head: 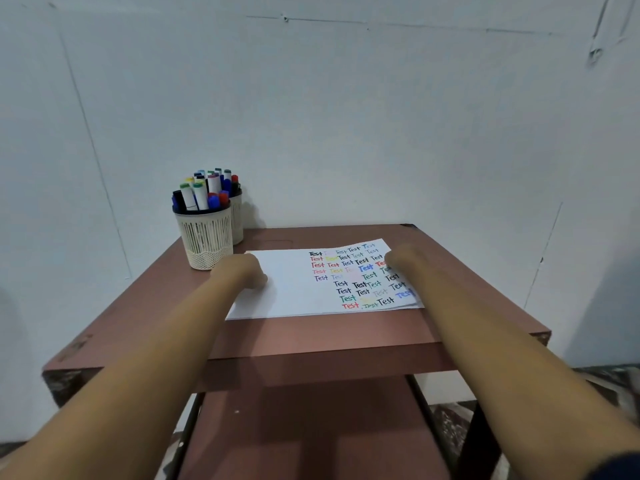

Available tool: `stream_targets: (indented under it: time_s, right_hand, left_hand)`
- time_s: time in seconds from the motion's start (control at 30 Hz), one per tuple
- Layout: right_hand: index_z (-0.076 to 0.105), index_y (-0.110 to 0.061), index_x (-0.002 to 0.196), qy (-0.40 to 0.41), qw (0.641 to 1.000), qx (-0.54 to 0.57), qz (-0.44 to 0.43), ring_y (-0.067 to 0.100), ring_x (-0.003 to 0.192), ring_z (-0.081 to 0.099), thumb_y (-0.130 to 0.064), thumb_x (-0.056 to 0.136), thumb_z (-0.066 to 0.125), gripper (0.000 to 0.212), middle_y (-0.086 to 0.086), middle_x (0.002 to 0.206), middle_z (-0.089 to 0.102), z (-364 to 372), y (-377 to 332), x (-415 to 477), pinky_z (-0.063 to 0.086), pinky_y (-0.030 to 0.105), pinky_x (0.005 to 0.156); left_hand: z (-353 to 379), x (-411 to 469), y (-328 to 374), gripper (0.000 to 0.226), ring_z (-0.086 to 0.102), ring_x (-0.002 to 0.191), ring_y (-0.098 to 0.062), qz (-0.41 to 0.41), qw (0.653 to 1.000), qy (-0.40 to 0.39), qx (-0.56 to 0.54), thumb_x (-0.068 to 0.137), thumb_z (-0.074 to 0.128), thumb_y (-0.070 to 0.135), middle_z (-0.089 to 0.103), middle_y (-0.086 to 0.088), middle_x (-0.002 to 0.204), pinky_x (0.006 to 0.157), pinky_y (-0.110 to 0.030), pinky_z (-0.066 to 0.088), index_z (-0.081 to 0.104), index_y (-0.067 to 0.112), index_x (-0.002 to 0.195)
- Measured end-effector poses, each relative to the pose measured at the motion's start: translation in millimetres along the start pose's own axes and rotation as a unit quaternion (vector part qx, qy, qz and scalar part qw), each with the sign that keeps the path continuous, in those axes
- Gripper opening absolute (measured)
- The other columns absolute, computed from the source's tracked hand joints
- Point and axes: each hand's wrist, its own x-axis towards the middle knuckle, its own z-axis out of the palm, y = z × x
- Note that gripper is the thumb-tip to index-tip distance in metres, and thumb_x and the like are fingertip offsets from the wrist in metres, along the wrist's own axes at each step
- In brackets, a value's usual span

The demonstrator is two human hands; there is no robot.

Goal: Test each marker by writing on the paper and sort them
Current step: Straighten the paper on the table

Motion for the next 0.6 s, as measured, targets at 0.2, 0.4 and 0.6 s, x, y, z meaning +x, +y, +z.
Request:
stream_targets:
  time_s: [0.2,0.4,0.6]
  right_hand:
    - [0.052,-0.013,0.088,0.002,0.989,0.143,-0.027,0.022,0.075,0.053,-0.004,0.086,0.038,0.017,0.009,0.082,0.056,-5.1,-4.4,-2.7,0.042,0.026,0.063]
    - [0.052,-0.014,0.088,-0.020,0.991,0.126,-0.047,0.020,0.061,0.044,-0.001,0.075,0.043,0.021,0.011,0.073,0.052,-10.4,2.7,8.2,0.033,0.023,0.054]
    - [0.072,-0.022,0.083,-0.011,0.962,0.244,-0.123,0.027,0.075,0.070,-0.003,0.081,0.051,0.028,-0.001,0.076,0.072,-24.2,11.0,-3.4,0.058,0.043,0.071]
  left_hand:
    - [1.8,3.6,-0.4,0.059,0.050,0.120,-0.030,0.009,1.000,0.011,0.001,0.094,0.043,0.040,0.050,-0.011,0.135,0.099,-0.038,0.044,0.036,0.004,0.140]
    - [5.7,6.3,-0.3,0.051,0.052,0.116,-0.029,0.018,0.999,0.033,-0.003,0.095,0.043,0.038,0.054,-0.010,0.130,0.097,-0.037,0.046,0.044,0.005,0.133]
    - [14.6,11.1,0.2,0.041,0.052,0.114,-0.032,-0.032,0.972,0.082,-0.219,0.094,0.042,0.026,0.054,-0.014,0.128,0.090,-0.037,0.043,0.051,0.001,0.125]
